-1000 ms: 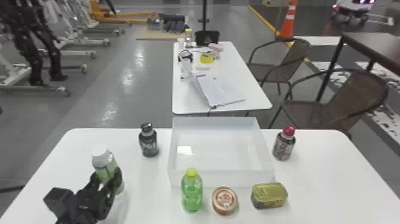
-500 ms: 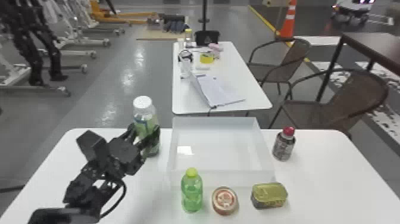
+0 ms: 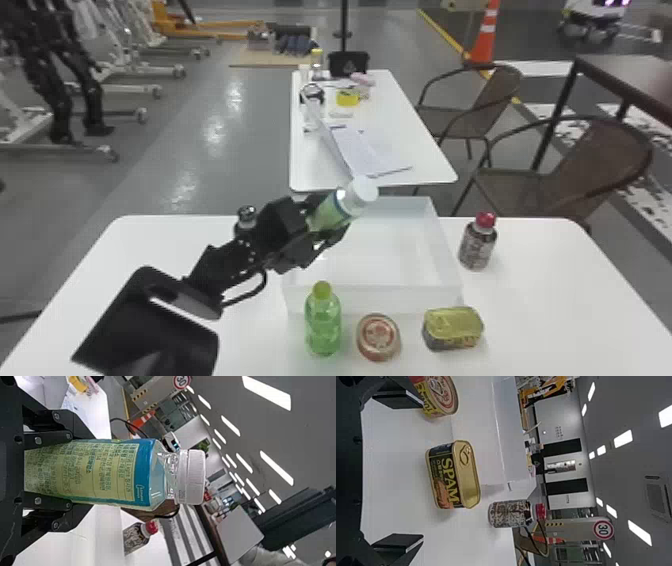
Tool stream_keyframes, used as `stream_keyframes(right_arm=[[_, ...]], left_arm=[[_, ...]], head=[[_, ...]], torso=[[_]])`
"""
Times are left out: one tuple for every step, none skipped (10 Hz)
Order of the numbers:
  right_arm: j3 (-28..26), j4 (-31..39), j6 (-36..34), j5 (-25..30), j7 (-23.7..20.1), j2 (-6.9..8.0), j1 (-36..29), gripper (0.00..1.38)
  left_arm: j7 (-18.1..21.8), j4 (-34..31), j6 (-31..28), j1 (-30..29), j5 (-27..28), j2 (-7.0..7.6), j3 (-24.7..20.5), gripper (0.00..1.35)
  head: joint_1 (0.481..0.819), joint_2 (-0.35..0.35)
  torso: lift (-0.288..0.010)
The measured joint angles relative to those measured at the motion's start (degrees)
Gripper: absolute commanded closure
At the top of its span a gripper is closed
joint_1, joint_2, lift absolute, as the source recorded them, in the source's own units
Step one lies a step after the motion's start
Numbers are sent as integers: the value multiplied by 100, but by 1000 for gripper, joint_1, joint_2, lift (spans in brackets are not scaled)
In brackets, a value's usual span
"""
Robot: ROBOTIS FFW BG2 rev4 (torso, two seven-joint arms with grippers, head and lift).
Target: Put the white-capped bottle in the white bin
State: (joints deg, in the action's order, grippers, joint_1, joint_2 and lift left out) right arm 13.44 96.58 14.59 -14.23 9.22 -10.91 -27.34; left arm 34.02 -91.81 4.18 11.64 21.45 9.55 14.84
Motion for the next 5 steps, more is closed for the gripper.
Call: stream_keyframes(right_arm=[[18,-16,0,-5,-1,1,27,110],[35,-29,0,-9,-6,1,51,110],[43,-38,0,-10,-8,5,68,110],[55,-52,0,-28,-8,5,84,110],[71,-67,0,-50,-8,3,103,110]], left_arm=[[0,177,156,169,528,32,199,1150],[28,351,252,342,1153,44,428,1150],[100,504,361,547,1815,45,710,1148],[165,641,422,794,2403,36,1086,1093],[253,783,440,1038,2826,17,1488,984]], head=[[549,0],[549,0],[549,0],[549,0],[549,0]], torso=[[-100],[-100],[-100],[-100],[-100]])
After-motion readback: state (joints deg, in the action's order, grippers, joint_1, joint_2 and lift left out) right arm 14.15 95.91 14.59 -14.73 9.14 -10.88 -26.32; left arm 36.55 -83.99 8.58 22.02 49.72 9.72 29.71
